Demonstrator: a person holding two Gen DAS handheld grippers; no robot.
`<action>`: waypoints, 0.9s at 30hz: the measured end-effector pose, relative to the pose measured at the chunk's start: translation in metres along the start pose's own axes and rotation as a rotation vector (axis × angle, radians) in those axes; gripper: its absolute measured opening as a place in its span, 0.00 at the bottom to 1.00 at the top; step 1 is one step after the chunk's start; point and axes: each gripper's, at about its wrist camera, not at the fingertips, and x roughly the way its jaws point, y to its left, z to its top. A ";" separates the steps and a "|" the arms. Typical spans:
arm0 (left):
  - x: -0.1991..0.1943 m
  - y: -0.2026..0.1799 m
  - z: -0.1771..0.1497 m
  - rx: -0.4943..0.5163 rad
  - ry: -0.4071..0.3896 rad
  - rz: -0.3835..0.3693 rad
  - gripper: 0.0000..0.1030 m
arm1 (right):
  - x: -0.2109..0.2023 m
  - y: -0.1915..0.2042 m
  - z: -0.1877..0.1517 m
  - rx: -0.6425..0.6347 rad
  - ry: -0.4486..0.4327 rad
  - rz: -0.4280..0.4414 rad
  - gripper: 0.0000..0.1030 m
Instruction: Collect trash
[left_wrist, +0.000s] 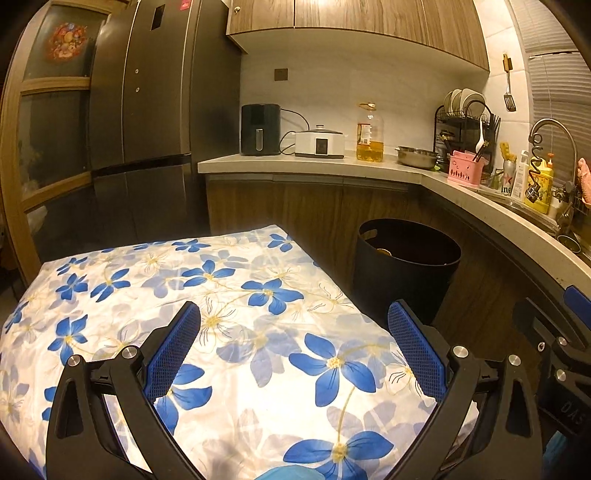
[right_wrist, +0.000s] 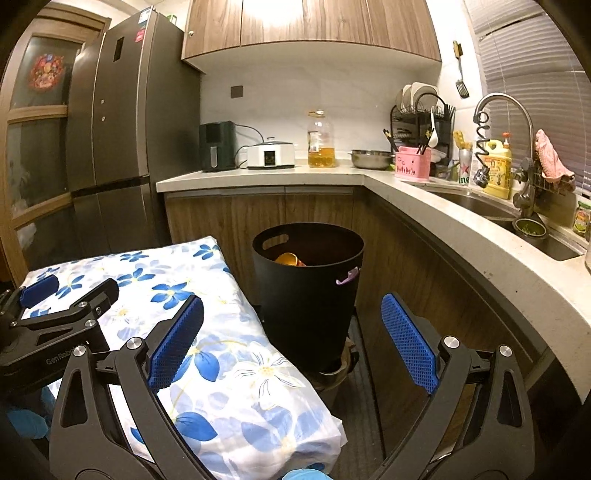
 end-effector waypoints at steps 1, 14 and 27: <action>-0.001 0.001 -0.001 0.000 0.000 0.001 0.94 | -0.002 0.001 0.000 -0.001 -0.003 -0.001 0.93; -0.009 0.012 -0.003 -0.020 -0.005 -0.007 0.94 | -0.008 0.010 0.001 -0.019 -0.011 -0.011 0.93; -0.010 0.011 -0.001 -0.015 -0.004 -0.027 0.94 | -0.012 0.008 0.003 -0.018 -0.017 -0.031 0.93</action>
